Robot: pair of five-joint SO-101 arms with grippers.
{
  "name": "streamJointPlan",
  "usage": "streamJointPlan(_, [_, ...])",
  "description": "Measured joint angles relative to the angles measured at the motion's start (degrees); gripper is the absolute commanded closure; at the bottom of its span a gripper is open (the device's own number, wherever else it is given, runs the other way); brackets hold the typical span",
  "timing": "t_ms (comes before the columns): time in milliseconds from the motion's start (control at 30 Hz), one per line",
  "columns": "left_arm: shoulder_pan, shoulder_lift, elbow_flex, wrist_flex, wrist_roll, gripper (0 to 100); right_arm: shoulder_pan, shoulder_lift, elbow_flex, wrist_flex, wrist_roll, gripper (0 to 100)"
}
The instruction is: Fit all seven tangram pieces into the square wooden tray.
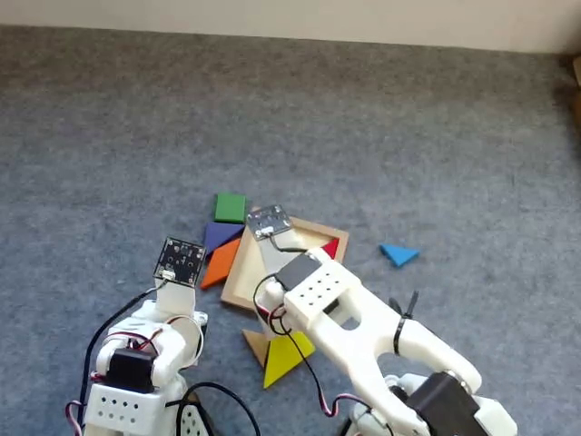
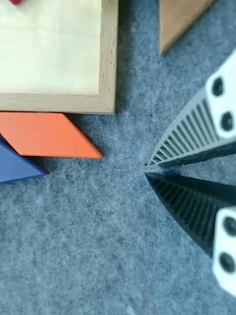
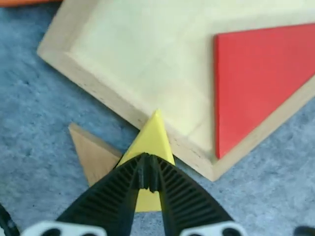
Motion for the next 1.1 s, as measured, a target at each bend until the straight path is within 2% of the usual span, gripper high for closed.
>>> streamJointPlan(333, [0.0, 0.0, 0.0, 0.0, 0.0, 100, 0.5, 6.2, -1.1, -8.8, 0.0, 98.3])
streamJointPlan(700, [0.0, 0.0, 0.0, 0.0, 0.0, 100, 1.1, 9.5, -6.6, -10.5, 0.0, 98.3])
streamJointPlan(833, [0.0, 0.0, 0.0, 0.0, 0.0, 100, 1.3, 9.5, -7.0, -12.1, 2.7, 98.3])
streamJointPlan(967, [0.0, 0.0, 0.0, 0.0, 0.0, 100, 3.0, 9.8, -6.9, -16.4, 3.6, 98.3])
streamJointPlan(1100, [0.0, 0.0, 0.0, 0.0, 0.0, 100, 4.9, 8.1, -7.3, -15.5, 3.6, 98.3])
